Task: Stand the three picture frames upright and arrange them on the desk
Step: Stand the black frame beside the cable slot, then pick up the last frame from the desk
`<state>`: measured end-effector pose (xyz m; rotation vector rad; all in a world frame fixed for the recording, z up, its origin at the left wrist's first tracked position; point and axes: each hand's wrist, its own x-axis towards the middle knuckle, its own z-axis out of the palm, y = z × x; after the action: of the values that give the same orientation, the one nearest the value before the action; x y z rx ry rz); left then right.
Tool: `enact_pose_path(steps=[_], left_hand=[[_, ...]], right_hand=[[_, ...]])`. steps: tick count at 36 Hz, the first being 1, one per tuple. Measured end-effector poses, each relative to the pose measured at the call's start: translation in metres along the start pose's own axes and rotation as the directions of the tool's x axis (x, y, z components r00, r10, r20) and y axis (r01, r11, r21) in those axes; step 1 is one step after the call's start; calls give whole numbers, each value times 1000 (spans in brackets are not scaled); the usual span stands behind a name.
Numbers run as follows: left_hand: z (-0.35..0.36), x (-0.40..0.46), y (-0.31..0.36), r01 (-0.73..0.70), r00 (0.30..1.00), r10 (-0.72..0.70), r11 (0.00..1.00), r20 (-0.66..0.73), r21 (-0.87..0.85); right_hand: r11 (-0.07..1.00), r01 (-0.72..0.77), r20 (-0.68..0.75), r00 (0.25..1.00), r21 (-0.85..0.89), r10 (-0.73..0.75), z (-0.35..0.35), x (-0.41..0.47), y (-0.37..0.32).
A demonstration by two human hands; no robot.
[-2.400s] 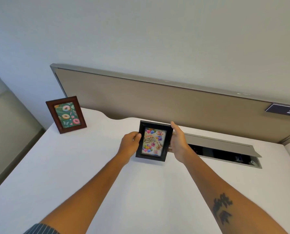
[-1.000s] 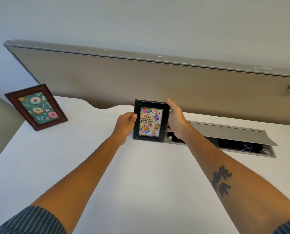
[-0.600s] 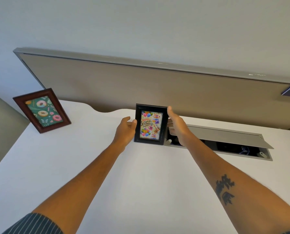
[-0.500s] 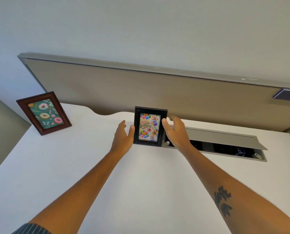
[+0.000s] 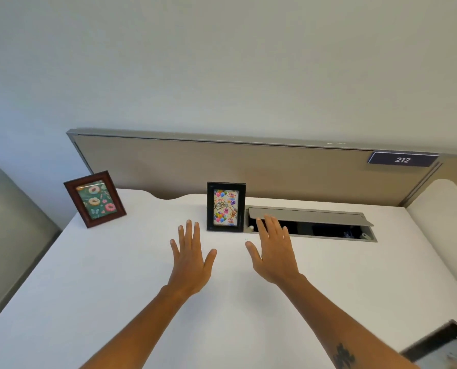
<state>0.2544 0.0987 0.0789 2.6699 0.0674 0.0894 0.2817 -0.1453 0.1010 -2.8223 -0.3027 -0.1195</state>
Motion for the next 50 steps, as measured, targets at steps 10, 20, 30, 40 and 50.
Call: enact_pose_path(steps=[10, 20, 30, 40, 50], left_hand=[[7, -71, 30, -85, 996, 84, 993, 19, 78], [35, -116, 99, -210, 973, 198, 973, 120, 92], [46, -119, 165, -291, 946, 278, 955, 167, 56], [83, -128, 257, -362, 900, 367, 930, 235, -69], [136, -134, 345, -278, 841, 383, 912, 382, -301]], right_hand=[[999, -22, 35, 999, -32, 23, -5, -94, 6], [991, -136, -11, 991, -14, 136, -34, -168, 48], [976, -217, -97, 972, -3, 216, -64, -195, 97], [927, -376, -180, 913, -14, 367, -114, -232, 175], [832, -548, -282, 788, 87, 548, -149, -269, 254]])
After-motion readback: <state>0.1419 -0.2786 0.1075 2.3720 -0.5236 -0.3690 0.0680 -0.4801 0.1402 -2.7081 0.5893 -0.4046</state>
